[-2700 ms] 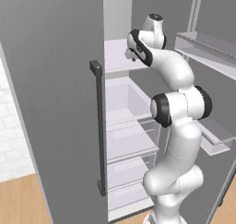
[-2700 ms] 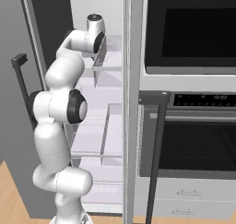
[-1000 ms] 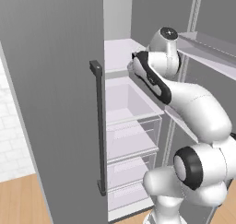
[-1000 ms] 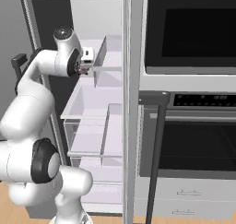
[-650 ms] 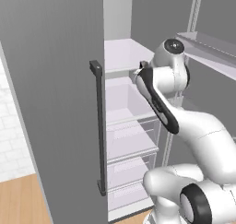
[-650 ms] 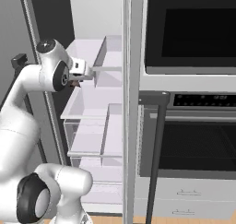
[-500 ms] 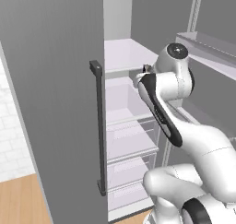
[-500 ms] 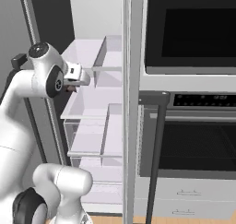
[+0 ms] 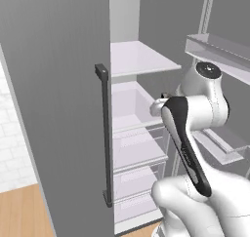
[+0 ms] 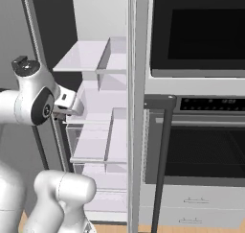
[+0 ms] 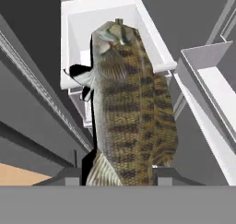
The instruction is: Place one lemon wedge and one fish in each tupperware on the nearby counter, to pack two identical lunches.
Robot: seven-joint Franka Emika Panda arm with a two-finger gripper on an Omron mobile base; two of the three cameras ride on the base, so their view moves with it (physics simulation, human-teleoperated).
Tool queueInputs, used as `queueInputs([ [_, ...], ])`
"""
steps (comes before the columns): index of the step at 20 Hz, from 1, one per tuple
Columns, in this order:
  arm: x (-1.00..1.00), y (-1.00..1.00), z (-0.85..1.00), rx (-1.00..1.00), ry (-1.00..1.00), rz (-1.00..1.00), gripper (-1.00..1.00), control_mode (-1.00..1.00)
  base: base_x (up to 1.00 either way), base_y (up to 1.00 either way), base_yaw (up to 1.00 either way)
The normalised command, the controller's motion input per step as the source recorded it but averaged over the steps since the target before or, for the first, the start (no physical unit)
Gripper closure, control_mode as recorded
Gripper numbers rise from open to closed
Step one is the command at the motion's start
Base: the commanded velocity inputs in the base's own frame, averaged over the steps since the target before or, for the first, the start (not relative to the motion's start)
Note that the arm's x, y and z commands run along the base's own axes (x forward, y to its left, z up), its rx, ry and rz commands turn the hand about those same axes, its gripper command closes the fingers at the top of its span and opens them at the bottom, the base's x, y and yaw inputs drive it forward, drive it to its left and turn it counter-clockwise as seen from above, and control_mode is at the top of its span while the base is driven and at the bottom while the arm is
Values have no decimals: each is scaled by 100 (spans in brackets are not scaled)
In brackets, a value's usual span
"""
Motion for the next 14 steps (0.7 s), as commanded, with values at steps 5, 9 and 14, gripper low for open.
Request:
queueInputs([
  [5, -100, 0, -51, 11, 10, 0, 100, -100, 0, 0, 0],
  [9, -97, 0, -30, 4, 8, -6, 100, -100, 0, 0, 0],
  [14, -52, 3, -3, 0, 11, -9, 100, -100, 0, 0, 0],
])
